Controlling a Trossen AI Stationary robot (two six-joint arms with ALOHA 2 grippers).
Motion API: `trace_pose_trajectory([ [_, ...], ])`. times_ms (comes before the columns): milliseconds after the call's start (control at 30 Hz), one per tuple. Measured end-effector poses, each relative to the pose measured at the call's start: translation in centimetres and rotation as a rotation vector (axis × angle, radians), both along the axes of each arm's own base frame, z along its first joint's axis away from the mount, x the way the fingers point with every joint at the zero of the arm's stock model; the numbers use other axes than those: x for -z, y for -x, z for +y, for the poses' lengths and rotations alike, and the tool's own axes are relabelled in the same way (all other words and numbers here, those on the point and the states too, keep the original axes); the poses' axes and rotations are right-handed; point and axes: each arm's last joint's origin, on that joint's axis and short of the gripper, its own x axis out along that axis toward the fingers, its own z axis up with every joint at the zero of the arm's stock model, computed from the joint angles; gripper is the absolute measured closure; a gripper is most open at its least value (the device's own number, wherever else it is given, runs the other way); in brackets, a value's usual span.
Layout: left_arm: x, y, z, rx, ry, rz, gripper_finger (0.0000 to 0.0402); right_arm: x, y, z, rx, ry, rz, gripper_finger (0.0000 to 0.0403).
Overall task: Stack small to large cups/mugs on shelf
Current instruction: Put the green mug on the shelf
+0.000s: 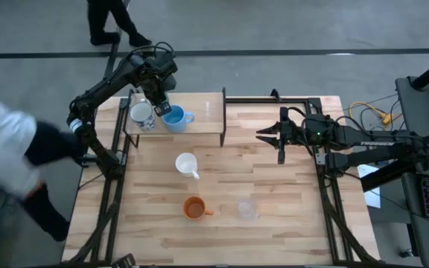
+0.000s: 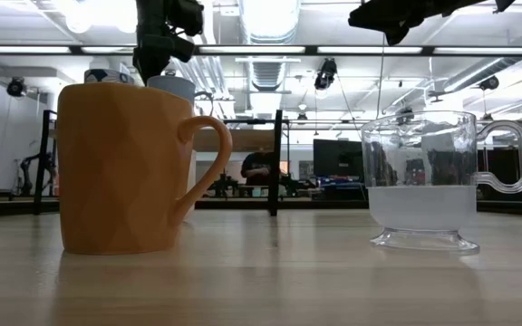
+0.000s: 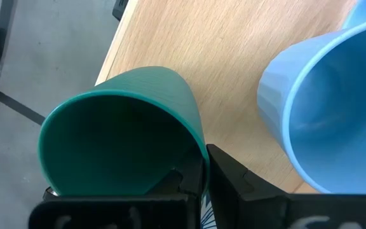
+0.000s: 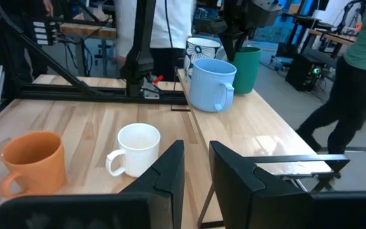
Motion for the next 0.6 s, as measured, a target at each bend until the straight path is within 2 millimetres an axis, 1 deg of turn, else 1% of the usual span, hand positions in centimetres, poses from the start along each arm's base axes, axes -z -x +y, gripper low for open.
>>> trace_pose_trajectory([
  [600,-0.01,0.0,-0.01,0.0,0.002,-0.002,0.0401,0.0,-0.01,0.06,-0.019,-0.003,0.0,0.0335],
])
